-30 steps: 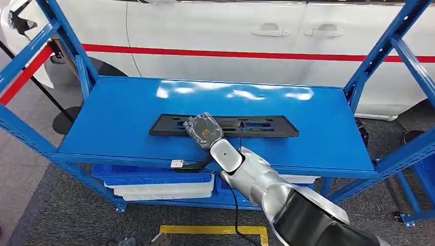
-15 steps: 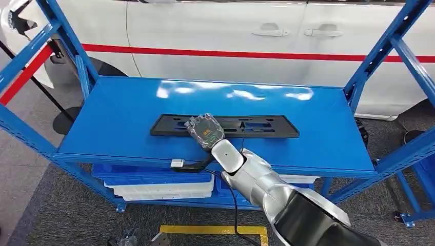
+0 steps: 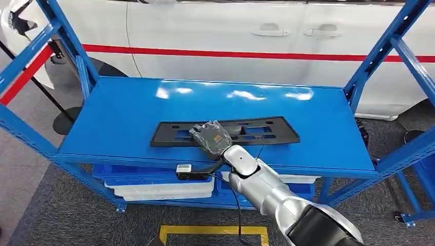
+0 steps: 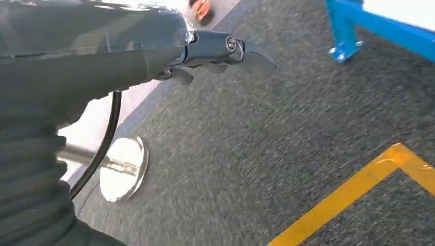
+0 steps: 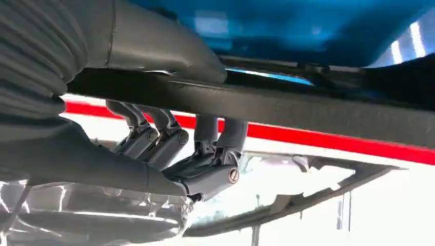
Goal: Take the parts from the cabinet and place them on the table.
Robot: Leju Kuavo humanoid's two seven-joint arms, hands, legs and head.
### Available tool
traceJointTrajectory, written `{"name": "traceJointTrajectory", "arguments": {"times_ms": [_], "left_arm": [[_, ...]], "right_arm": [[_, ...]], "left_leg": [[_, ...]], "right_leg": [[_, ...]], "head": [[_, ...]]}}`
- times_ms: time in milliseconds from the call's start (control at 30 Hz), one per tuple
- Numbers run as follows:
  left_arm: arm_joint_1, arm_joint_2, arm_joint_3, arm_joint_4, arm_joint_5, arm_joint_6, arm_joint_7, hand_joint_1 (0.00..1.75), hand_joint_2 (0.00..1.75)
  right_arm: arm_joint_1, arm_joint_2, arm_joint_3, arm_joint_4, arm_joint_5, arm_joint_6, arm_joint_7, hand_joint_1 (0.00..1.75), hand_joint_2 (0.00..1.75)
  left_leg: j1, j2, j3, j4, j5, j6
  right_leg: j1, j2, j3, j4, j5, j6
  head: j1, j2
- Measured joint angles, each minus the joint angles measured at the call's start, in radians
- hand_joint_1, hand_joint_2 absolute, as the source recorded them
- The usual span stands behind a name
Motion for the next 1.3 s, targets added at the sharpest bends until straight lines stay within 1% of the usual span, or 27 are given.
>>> {"name": "traceJointTrajectory", "arguments": {"times_ms": [167, 200, 233, 267, 333, 367, 400, 433, 500, 533, 567, 667, 700, 733, 800, 833, 867, 900, 933, 1000, 1033, 1067, 1100, 1200, 1233, 1267, 1300], "left_arm": [[0.016, 0.010, 0.024, 0.000, 0.004, -0.022, -0.007, 0.00, 1.75], [0.017, 0.012, 0.027, 0.000, 0.004, -0.024, -0.010, 0.00, 1.75], [0.017, 0.011, 0.029, 0.000, 0.002, -0.026, -0.012, 0.00, 1.75], [0.017, 0.012, 0.034, 0.000, -0.002, -0.025, -0.015, 0.00, 1.75], [0.020, 0.012, 0.044, 0.000, -0.003, -0.025, -0.021, 0.00, 1.75], [0.023, 0.012, 0.045, 0.000, -0.003, -0.025, -0.023, 0.00, 1.75], [0.026, 0.012, 0.046, 0.000, -0.002, -0.025, -0.024, 0.00, 1.75], [0.029, 0.012, 0.048, 0.000, -0.001, -0.025, -0.025, 0.00, 1.75], [0.029, 0.011, 0.053, 0.000, -0.001, -0.025, -0.029, 0.00, 1.75], [0.028, 0.011, 0.053, 0.000, -0.001, -0.025, -0.032, 0.00, 1.75], [0.026, 0.010, 0.054, 0.000, -0.001, -0.025, -0.035, 0.00, 1.75], [0.028, 0.009, 0.060, 0.000, -0.003, -0.022, -0.040, 0.00, 1.75], [0.033, 0.010, 0.061, 0.000, -0.004, -0.021, -0.041, 0.00, 1.75], [0.035, 0.015, 0.064, 0.000, -0.003, -0.018, -0.042, 0.00, 1.75], [0.036, 0.014, 0.068, 0.000, 0.000, -0.015, -0.044, 0.00, 1.75], [0.035, 0.014, 0.069, 0.000, 0.005, -0.012, -0.045, 0.00, 1.75], [0.036, 0.014, 0.071, 0.000, 0.010, -0.010, -0.045, 0.00, 1.75], [0.036, 0.014, 0.073, 0.000, 0.013, -0.007, -0.046, 0.00, 1.75], [0.036, 0.014, 0.077, 0.000, 0.015, -0.007, -0.048, 0.00, 1.75], [0.036, 0.014, 0.078, 0.000, 0.016, -0.005, -0.050, 0.00, 1.75], [0.035, 0.014, 0.079, 0.000, 0.016, -0.004, -0.050, 0.00, 1.75], [0.032, 0.014, 0.079, 0.000, 0.016, -0.004, -0.050, 0.00, 1.75], [0.030, 0.014, 0.080, 0.000, 0.016, -0.003, -0.051, 0.00, 1.75], [0.034, 0.015, 0.089, 0.000, 0.022, 0.000, -0.054, 0.00, 1.75], [0.036, 0.015, 0.093, 0.000, 0.029, 0.004, -0.056, 0.00, 1.75], [0.036, 0.014, 0.095, 0.000, 0.030, 0.007, -0.059, 0.00, 1.75], [0.035, 0.014, 0.095, 0.000, 0.031, 0.011, -0.064, 0.00, 1.75]], "right_arm": [[0.102, -0.155, -0.008, -0.309, -0.040, 0.146, 0.027, 1.75, 1.75], [0.101, -0.189, -0.009, -0.364, -0.041, 0.181, 0.037, 1.75, 1.75], [0.092, -0.229, -0.011, -0.411, -0.042, 0.211, 0.048, 1.75, 1.75], [0.076, -0.271, -0.019, -0.457, -0.046, 0.242, 0.053, 1.75, 1.75], [0.039, -0.337, -0.038, -0.520, -0.065, 0.297, 0.053, 1.75, 1.75], [0.025, -0.362, -0.044, -0.544, -0.074, 0.312, 0.053, 1.75, 1.75], [0.011, -0.392, -0.050, -0.570, -0.079, 0.325, 0.051, 1.75, 1.75], [0.000, -0.417, -0.054, -0.596, -0.085, 0.336, 0.051, 1.75, 1.75], [-0.025, -0.456, -0.056, -0.647, -0.096, 0.354, 0.053, 1.75, 1.75], [-0.045, -0.484, -0.058, -0.688, -0.104, 0.365, 0.064, 1.75, 1.75], [-0.069, -0.500, -0.057, -0.720, -0.115, 0.377, 0.072, 1.75, 1.75], [-0.140, -0.558, -0.057, -0.796, -0.144, 0.425, 0.093, 1.75, 1.75], [-0.158, -0.568, -0.057, -0.820, -0.147, 0.438, 0.098, 1.75, 1.75], [-0.175, -0.574, -0.056, -0.835, -0.148, 0.444, 0.101, 1.75, 1.75], [-0.194, -0.589, -0.056, -0.864, -0.151, 0.457, 0.105, 1.75, 1.75], [-0.205, -0.595, -0.055, -0.875, -0.157, 0.463, 0.105, 1.75, 1.75], [-0.218, -0.600, -0.053, -0.885, -0.162, 0.469, 0.104, 1.75, 1.75], [-0.230, -0.602, -0.049, -0.891, -0.167, 0.474, 0.104, 1.75, 1.75], [-0.239, -0.605, -0.047, -0.895, -0.168, 0.478, 0.104, 1.75, 1.75], [-0.251, -0.610, -0.045, -0.902, -0.169, 0.481, 0.104, 1.75, 1.75], [-0.258, -0.611, -0.045, -0.906, -0.170, 0.481, 0.104, 1.75, 1.75], [-0.265, -0.611, -0.045, -0.911, -0.171, 0.482, 0.104, 1.75, 1.75], [-0.275, -0.615, -0.045, -0.914, -0.171, 0.482, 0.104, 1.75, 1.75], [-0.293, -0.618, -0.032, -0.915, -0.175, 0.482, 0.103, 1.75, 1.75], [-0.296, -0.618, -0.027, -0.914, -0.176, 0.482, 0.104, 1.75, 1.75], [-0.300, -0.618, -0.022, -0.914, -0.179, 0.484, 0.104, 1.75, 1.75], [-0.306, -0.618, -0.018, -0.914, -0.180, 0.485, 0.106, 1.75, 1.75]], "left_leg": [[-0.009, -0.001, -0.001, 0.005, 0.005, 0.021], [0.001, 0.001, 0.002, -0.013, 0.015, 0.032], [0.000, 0.003, 0.001, -0.018, 0.024, 0.037], [-0.002, 0.003, -0.004, -0.019, 0.029, 0.045], [-0.009, 0.001, -0.020, -0.015, 0.034, 0.051], [-0.013, 0.001, -0.027, -0.012, 0.037, 0.052], [-0.016, 0.001, -0.034, -0.009, 0.040, 0.053], [-0.019, 0.000, -0.041, -0.006, 0.043, 0.052], [-0.022, 0.000, -0.051, 0.003, 0.046, 0.048], [-0.022, 0.001, -0.055, 0.008, 0.047, 0.047], [-0.028, 0.002, -0.066, 0.011, 0.052, 0.040], [-0.024, 0.001, -0.071, 0.006, 0.070, 0.026], [-0.031, -0.003, -0.074, 0.004, 0.077, 0.019], [-0.028, -0.004, -0.084, 0.008, 0.064, 0.015], [-0.020, -0.003, -0.113, 0.107, -0.041, -0.003], [-0.013, -0.003, -0.137, 0.196, -0.097, -0.011], [-0.007, -0.002, -0.153, 0.270, -0.131, -0.017], [-0.003, -0.002, -0.154, 0.310, -0.134, -0.022], [0.000, -0.002, -0.135, 0.302, -0.115, -0.026], [0.006, -0.002, -0.037, 0.171, -0.049, -0.029], [0.007, -0.002, 0.025, 0.077, -0.029, -0.028], [0.006, -0.002, 0.055, 0.016, -0.063, -0.023], [-0.004, -0.005, 0.070, -0.012, -0.062, -0.016], [-0.007, -0.006, 0.051, -0.006, -0.041, 0.007], [0.005, -0.002, 0.048, -0.019, -0.026, 0.020], [0.001, 0.000, 0.040, -0.021, -0.016, 0.025], [-0.001, 0.001, 0.027, -0.020, -0.006, 0.037]], "right_leg": [[-0.009, -0.001, 0.007, -0.007, 0.009, 0.025], [-0.010, -0.001, 0.006, -0.005, 0.001, 0.027], [-0.010, -0.001, -0.002, 0.015, -0.026, 0.023], [-0.007, 0.000, -0.024, 0.069, -0.074, 0.018], [-0.001, 0.000, -0.093, 0.242, -0.167, 0.015], [0.003, 0.000, -0.114, 0.298, -0.187, 0.013], [0.007, 0.000, -0.119, 0.323, -0.187, 0.010], [0.012, 0.000, -0.097, 0.293, -0.162, 0.003], [0.019, 0.000, 0.003, 0.125, -0.084, -0.012], [0.023, 0.000, 0.049, 0.043, -0.069, -0.020], [0.028, 0.000, 0.056, 0.029, -0.073, -0.021], [0.035, -0.001, 0.041, 0.026, -0.061, -0.028], [0.024, -0.003, 0.037, 0.014, -0.049, -0.038], [0.018, -0.010, 0.033, 0.008, -0.036, -0.043], [0.017, -0.011, 0.015, 0.004, -0.019, -0.053], [0.017, -0.012, 0.003, 0.006, -0.012, -0.054], [0.017, -0.012, -0.008, 0.007, -0.005, -0.053], [0.016, -0.012, -0.019, 0.010, 0.002, -0.052], [0.014, -0.012, -0.028, 0.013, 0.008, -0.049], [0.012, -0.012, -0.045, 0.018, 0.019, -0.042], [0.011, -0.012, -0.051, 0.020, 0.024, -0.036], [0.011, -0.013, -0.056, 0.021, 0.029, -0.030], [0.012, -0.015, -0.063, 0.021, 0.035, -0.023], [0.013, -0.015, -0.065, 0.010, 0.063, -0.003], [0.011, -0.012, -0.072, 0.009, 0.056, 0.001], [0.010, -0.012, -0.080, 0.030, 0.020, 0.003], [0.011, -0.011, -0.104, 0.097, -0.045, 0.002]], "head": [[0.000, 0.000], [0.000, 0.000], [0.000, 0.000], [0.000, 0.000], [0.000, 0.000], [0.000, 0.000], [0.000, 0.000], [0.000, 0.000], [0.000, 0.000], [0.000, 0.000], [0.000, 0.000], [0.000, 0.000], [0.000, 0.000], [0.000, 0.000], [0.000, 0.000], [0.000, 0.000], [0.000, 0.000], [0.000, 0.000], [0.000, 0.000], [0.000, 0.000], [0.000, 0.000], [0.000, 0.000], [0.000, 0.000], [0.000, 0.000], [0.000, 0.000], [0.000, 0.000], [0.000, 0.000]]}}
